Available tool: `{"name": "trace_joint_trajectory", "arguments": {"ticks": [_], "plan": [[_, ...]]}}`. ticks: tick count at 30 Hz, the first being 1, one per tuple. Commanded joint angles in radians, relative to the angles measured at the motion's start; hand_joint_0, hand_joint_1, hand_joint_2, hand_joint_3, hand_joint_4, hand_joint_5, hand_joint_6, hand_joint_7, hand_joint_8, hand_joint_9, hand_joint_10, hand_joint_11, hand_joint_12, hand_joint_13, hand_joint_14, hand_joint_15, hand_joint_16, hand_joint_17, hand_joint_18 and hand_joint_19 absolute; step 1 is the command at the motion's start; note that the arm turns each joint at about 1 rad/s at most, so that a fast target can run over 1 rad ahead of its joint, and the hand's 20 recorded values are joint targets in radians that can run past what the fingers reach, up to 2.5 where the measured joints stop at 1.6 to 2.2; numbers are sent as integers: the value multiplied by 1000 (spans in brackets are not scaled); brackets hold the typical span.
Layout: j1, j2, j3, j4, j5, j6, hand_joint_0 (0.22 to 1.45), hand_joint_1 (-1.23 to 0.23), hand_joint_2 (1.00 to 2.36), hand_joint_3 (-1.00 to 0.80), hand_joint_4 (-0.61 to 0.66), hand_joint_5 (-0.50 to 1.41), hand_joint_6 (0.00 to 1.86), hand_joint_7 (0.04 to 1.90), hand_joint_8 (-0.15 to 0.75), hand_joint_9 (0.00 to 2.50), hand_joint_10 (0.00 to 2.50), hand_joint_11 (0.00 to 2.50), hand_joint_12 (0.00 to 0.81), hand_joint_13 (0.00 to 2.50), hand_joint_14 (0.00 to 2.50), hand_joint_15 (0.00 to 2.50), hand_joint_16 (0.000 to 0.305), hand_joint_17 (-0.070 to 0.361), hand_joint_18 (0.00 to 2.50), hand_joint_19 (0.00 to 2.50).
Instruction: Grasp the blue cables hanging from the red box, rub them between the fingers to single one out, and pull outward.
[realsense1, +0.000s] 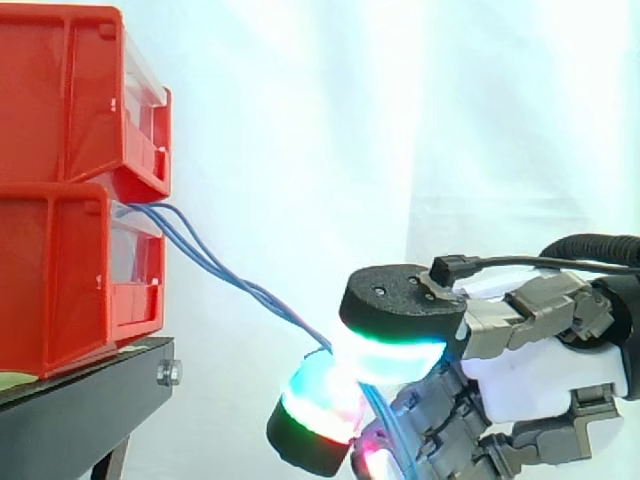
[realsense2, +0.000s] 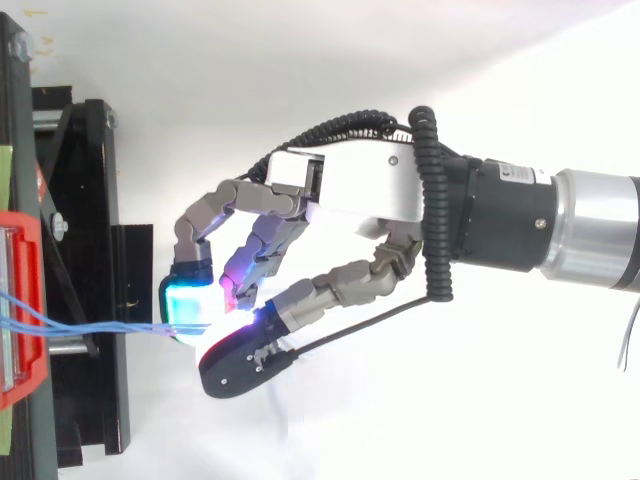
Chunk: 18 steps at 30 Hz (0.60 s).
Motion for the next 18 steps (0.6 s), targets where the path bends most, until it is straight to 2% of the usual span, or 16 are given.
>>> {"name": "trace_joint_trajectory", "arguments": {"ticks": [1, 7, 12, 15, 18], "plan": [[-1, 0, -1, 0, 0, 2, 546, -692, 1000, -500, 38, -150, 892, 943, 273, 1051, 23, 736, 379, 940, 23, 588, 55, 123, 773, 594], [-1, 0, 0, 0, -2, 4, 498, -610, 1000, -500, 56, -147, 873, 934, 289, 1071, 22, 741, 396, 954, 23, 586, 59, 133, 793, 590], [-1, 0, 0, 1, -2, 4, 527, -599, 1000, -500, 51, -148, 868, 941, 290, 1072, 23, 733, 393, 952, 22, 587, 57, 129, 776, 602], [-1, 0, 0, 3, 0, 4, 594, -640, 1009, -367, 33, -146, 867, 971, 276, 1071, 22, 741, 379, 948, 24, 593, 54, 122, 755, 611], [-1, 0, 3, 0, -2, 4, 603, -698, 1013, -243, 13, -143, 876, 976, 291, 1075, 23, 743, 393, 961, 23, 583, 57, 128, 786, 592]]}}
